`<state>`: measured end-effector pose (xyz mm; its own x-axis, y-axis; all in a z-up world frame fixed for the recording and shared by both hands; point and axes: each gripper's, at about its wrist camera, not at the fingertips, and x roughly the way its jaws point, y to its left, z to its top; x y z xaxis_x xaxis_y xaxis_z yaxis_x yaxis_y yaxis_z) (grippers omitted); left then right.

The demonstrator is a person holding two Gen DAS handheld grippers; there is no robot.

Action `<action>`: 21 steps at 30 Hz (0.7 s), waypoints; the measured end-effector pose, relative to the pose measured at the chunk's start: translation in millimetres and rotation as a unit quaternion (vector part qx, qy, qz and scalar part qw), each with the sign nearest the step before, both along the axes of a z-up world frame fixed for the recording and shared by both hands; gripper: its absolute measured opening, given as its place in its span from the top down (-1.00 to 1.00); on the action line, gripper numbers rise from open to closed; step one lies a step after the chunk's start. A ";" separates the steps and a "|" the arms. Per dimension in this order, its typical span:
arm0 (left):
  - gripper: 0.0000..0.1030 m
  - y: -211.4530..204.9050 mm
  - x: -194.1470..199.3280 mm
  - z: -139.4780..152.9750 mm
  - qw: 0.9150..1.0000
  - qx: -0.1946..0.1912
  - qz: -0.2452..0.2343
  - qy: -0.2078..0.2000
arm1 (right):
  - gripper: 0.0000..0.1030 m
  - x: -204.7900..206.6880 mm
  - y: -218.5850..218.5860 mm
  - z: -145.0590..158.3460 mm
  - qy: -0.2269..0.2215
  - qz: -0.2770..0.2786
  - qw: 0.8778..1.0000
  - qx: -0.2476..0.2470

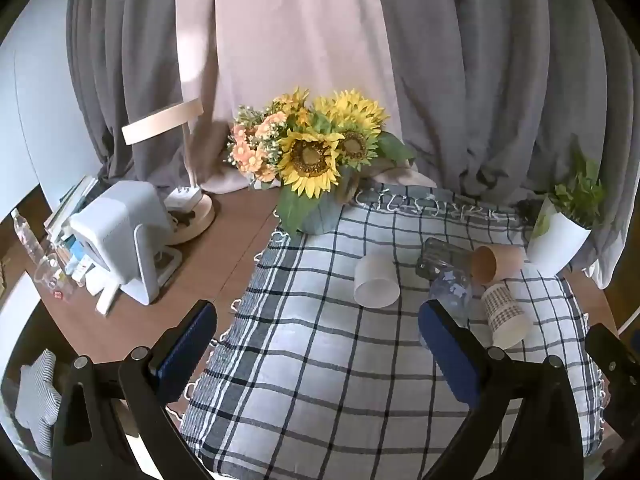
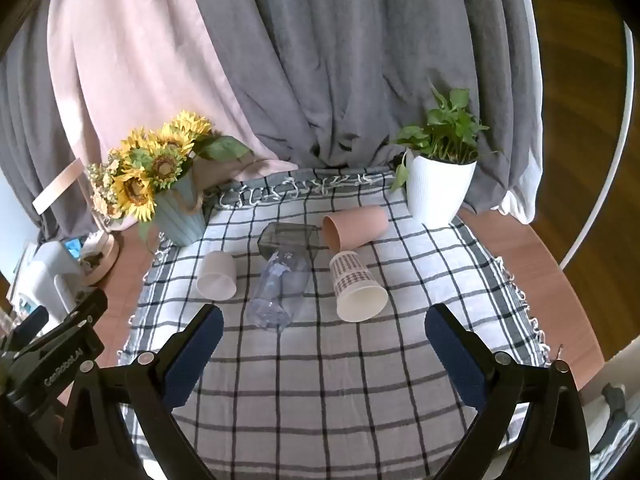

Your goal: Flip cup upside down

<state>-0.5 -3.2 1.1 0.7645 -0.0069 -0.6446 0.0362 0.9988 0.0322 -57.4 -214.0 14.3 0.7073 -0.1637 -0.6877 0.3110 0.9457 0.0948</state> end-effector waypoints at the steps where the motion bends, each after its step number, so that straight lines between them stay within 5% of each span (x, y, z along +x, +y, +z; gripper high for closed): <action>1: -1.00 -1.2 -0.2 0.4 1.000 0.002 -0.002 -0.002 | -0.97 -0.1 -0.1 0.0 -0.001 0.000 1.000 -0.002; 21: -1.00 0.0 -1.9 2.1 1.000 0.008 0.005 -0.003 | -0.97 -3.2 -0.8 0.6 -0.002 -0.003 1.000 -0.001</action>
<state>-2.4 -3.2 3.2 0.7689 0.0103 -0.6393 0.0262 0.9985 0.0476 -60.5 -214.8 14.9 0.7085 -0.1692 -0.6851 0.3162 0.9441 0.0939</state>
